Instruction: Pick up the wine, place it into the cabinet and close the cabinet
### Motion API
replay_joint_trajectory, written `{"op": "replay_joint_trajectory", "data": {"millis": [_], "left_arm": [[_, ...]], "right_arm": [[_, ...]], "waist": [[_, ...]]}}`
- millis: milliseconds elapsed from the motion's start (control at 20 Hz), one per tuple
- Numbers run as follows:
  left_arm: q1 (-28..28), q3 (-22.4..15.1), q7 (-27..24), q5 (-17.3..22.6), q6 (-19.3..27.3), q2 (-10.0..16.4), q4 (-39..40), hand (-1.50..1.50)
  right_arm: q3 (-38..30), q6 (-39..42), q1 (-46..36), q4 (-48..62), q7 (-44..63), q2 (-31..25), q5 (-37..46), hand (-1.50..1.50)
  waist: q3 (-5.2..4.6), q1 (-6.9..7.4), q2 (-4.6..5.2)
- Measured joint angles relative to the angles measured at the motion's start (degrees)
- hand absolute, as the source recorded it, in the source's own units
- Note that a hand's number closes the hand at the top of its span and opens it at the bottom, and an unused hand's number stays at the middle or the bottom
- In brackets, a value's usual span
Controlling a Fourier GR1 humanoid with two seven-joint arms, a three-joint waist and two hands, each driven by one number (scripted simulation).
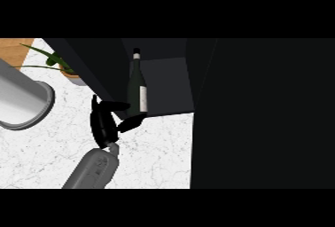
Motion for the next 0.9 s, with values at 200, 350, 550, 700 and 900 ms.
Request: {"op": "replay_joint_trajectory", "data": {"millis": [200, 350, 550, 700, 900], "left_arm": [[0.05, -0.6, -1.16, 4.67, 0.35, -0.82, -0.97, -1.5], [0.29, -1.04, -2.34, 8.79, 0.01, -1.34, -2.17, -1.5], [0.68, -1.81, -4.64, 13.46, -1.3, -2.17, -3.59, -1.5], [0.54, -2.94, -6.69, 16.8, -2.89, -2.72, -4.82, -1.5], [-0.09, -3.92, -9.02, 21.35, -5.48, -3.81, -6.19, -1.5]], "right_arm": [[0.0, -0.24, -0.2, -0.12, 0.25, -0.02, -0.02, -1.5], [0.07, -0.68, -0.35, -0.15, 0.63, 0.15, 0.0, -1.5], [0.18, -1.11, -0.34, -0.12, 0.42, 0.42, 0.11, -1.5], [0.48, -1.87, -0.61, -0.17, 0.79, 0.84, 0.24, -1.5], [0.28, -2.34, -0.78, -0.23, 0.89, 0.83, 0.39, -1.5]], "waist": [[-0.35, 0.6, 0.14], [-0.59, 1.11, 0.24], [-0.75, 1.69, 0.24], [-0.8, 2.25, 0.23], [-0.86, 2.98, 0.23]]}}
